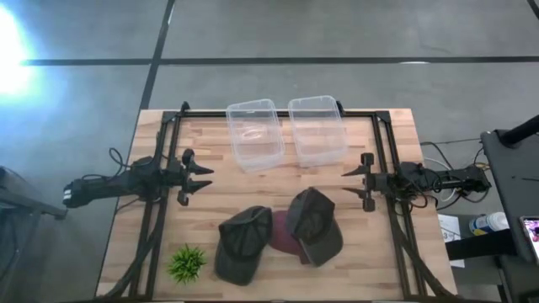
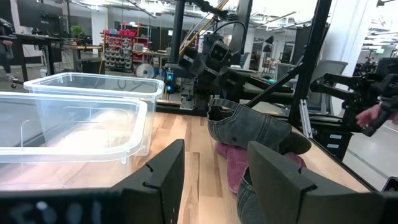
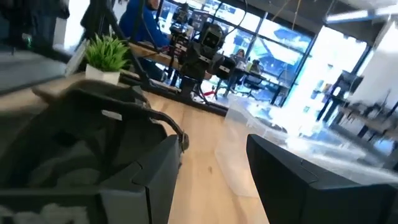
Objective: Pick and place caps into container
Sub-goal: Put the right black cap into the right transparent container
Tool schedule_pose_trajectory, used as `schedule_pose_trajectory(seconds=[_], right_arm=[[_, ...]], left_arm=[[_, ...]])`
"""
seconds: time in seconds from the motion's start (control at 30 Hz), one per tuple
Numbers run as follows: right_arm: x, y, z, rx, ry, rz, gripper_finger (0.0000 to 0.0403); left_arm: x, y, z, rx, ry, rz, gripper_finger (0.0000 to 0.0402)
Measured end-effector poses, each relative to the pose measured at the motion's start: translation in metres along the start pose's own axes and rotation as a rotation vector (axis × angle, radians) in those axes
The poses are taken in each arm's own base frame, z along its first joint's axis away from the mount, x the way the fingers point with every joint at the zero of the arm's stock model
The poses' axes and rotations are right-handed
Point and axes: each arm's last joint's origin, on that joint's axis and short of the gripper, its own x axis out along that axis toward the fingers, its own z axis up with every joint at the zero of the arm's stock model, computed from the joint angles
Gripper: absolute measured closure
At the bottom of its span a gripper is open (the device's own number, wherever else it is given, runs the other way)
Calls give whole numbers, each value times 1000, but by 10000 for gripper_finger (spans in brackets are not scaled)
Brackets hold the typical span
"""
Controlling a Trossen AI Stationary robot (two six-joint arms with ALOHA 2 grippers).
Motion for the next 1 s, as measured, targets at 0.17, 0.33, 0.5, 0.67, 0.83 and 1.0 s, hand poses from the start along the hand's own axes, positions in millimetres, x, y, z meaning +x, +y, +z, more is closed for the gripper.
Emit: schedule_pose_trajectory(seconds=[0.17,0.33,0.5,0.67,0.83,1.0], right_arm=[[-1,-3,13,620,-136,16,216],[-4,-9,25,1096,-290,51,216],[-8,-13,35,1333,-425,73,216],[-10,-18,38,1372,-526,-37,216],[-3,-18,33,1434,-485,-86,216],[18,-6,30,1638,-86,68,216]], left_arm=[[0,0,0,0,0,0,232],[0,0,0,0,0,0,232],[0,0,0,0,0,0,232],[0,0,0,0,0,0,232],[0,0,0,0,-1,0,232],[0,0,0,0,-1,0,232]])
